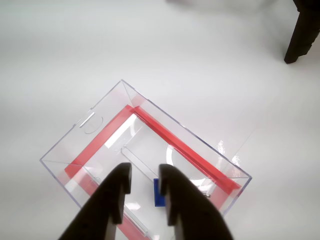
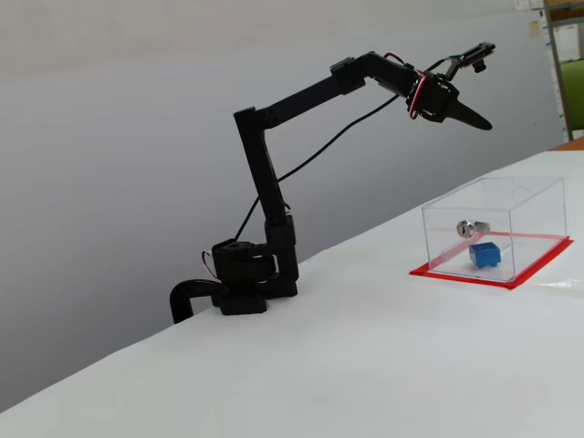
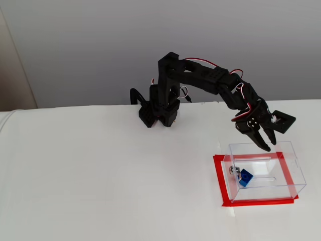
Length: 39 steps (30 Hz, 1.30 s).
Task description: Pick the blue lego brick and place it into the transparent box
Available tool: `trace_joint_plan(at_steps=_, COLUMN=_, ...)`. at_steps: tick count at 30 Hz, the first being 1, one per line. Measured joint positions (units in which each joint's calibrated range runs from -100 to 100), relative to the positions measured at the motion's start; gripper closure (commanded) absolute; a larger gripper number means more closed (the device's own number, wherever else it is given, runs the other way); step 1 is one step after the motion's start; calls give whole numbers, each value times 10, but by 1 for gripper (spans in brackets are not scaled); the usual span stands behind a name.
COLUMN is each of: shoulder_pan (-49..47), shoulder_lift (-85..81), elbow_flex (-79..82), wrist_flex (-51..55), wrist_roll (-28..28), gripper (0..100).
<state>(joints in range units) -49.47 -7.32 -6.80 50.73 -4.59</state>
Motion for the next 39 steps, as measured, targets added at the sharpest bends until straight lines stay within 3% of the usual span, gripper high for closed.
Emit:
trace_joint_plan(at_steps=9, shoulder_pan=21, shoulder_lift=-110, elbow_flex=98, wrist_flex=-2, wrist_roll=-2, gripper=98)
trace_joint_plan(at_steps=28, shoulder_pan=348, shoulder_lift=-703, elbow_flex=587, wrist_flex=-4, wrist_roll=-1, gripper=98)
trace_joint_plan(at_steps=39, shoulder_pan=486, shoulder_lift=-872, elbow_flex=763, wrist_flex=-4, wrist_roll=-1, gripper=98)
